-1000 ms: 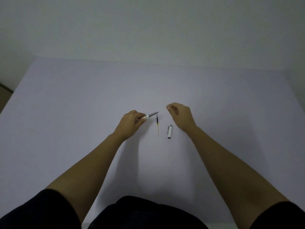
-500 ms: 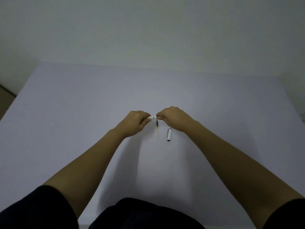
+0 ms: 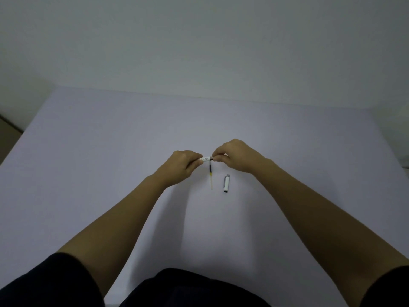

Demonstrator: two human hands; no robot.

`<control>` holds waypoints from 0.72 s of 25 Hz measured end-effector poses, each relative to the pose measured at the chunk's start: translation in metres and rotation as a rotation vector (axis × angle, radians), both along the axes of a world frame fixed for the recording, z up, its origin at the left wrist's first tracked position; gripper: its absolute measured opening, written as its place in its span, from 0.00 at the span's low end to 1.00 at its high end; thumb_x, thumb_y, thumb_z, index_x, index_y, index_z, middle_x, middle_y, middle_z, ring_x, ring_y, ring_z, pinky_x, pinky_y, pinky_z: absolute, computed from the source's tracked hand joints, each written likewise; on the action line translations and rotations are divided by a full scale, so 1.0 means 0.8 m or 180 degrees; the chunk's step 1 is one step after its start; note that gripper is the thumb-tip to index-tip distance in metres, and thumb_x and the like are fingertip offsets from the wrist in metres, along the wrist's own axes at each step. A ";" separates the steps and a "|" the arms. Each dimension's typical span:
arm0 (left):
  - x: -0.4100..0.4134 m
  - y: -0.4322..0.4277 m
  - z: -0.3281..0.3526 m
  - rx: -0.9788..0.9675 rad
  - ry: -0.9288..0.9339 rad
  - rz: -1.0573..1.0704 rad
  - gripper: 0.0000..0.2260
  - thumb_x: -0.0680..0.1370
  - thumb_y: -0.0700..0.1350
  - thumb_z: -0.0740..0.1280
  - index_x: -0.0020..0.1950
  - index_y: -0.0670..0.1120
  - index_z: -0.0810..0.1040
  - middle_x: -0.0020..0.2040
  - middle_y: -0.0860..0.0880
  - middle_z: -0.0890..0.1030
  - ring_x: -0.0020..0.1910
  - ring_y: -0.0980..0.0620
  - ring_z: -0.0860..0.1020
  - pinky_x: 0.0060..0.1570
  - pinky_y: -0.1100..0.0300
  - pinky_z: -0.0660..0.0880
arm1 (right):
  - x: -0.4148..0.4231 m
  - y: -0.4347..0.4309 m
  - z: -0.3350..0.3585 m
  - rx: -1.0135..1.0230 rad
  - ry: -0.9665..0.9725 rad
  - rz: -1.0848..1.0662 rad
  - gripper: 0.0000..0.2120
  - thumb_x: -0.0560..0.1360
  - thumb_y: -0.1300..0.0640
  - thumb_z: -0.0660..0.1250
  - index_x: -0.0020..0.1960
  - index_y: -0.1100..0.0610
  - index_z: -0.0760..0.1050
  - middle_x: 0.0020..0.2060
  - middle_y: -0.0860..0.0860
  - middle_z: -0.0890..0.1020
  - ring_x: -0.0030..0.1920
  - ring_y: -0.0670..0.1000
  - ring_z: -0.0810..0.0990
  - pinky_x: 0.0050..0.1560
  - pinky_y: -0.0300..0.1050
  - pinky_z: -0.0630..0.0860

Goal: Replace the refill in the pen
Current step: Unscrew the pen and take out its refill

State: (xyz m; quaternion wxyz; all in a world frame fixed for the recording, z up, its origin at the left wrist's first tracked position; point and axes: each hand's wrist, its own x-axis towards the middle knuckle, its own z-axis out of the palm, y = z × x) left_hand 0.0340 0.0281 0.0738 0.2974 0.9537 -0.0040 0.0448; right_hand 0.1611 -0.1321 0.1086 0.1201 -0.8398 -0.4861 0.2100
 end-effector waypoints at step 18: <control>0.000 0.007 0.021 0.0044 -0.0336 -0.0037 0.08 0.79 0.43 0.62 0.51 0.41 0.79 0.35 0.44 0.78 0.34 0.51 0.70 0.35 0.65 0.58 | 0.000 -0.009 0.013 0.0583 -0.0079 -0.0074 0.08 0.76 0.56 0.65 0.52 0.56 0.80 0.47 0.51 0.84 0.44 0.47 0.72 0.59 0.46 0.66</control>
